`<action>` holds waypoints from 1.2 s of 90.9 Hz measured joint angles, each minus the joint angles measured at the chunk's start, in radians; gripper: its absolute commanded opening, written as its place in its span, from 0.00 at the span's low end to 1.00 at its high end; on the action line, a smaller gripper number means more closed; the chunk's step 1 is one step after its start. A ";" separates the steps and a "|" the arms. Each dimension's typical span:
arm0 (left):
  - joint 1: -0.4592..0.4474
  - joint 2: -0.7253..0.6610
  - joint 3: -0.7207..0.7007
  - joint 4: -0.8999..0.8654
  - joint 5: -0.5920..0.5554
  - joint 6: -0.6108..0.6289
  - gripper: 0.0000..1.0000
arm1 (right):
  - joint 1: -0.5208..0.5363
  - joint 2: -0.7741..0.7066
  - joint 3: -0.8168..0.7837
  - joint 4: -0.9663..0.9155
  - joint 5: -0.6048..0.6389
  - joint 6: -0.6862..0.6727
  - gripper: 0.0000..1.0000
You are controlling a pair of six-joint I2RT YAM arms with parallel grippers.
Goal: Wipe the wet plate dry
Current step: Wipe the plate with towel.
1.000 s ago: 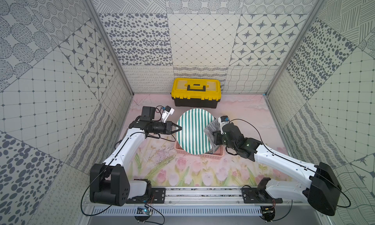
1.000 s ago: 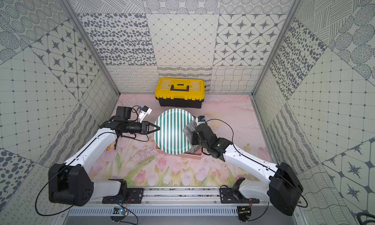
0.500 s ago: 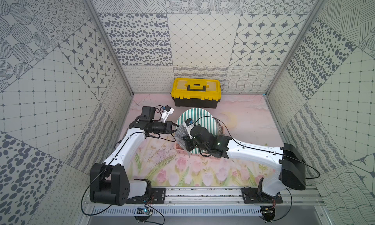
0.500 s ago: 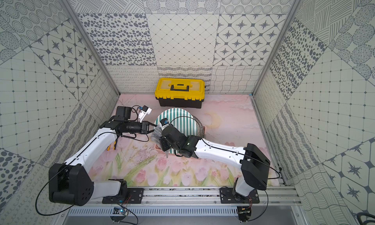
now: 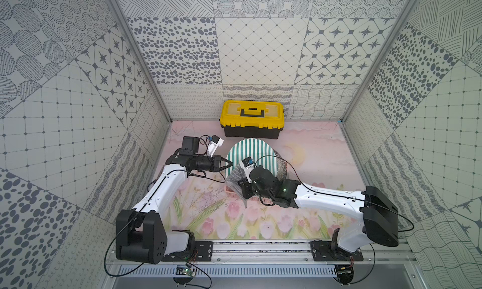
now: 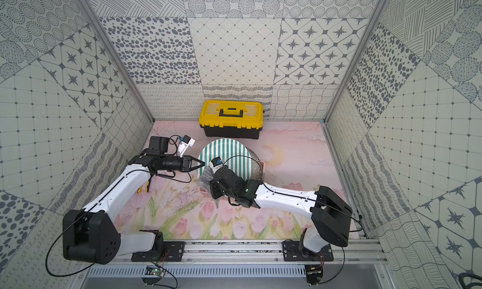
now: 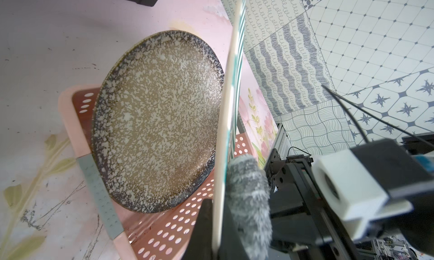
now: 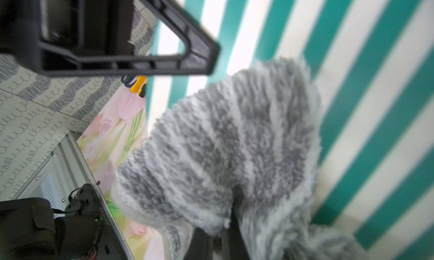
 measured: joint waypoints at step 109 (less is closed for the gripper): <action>-0.038 -0.049 0.131 -0.179 0.116 0.154 0.00 | -0.658 -0.060 0.597 -0.455 -0.239 -0.119 0.00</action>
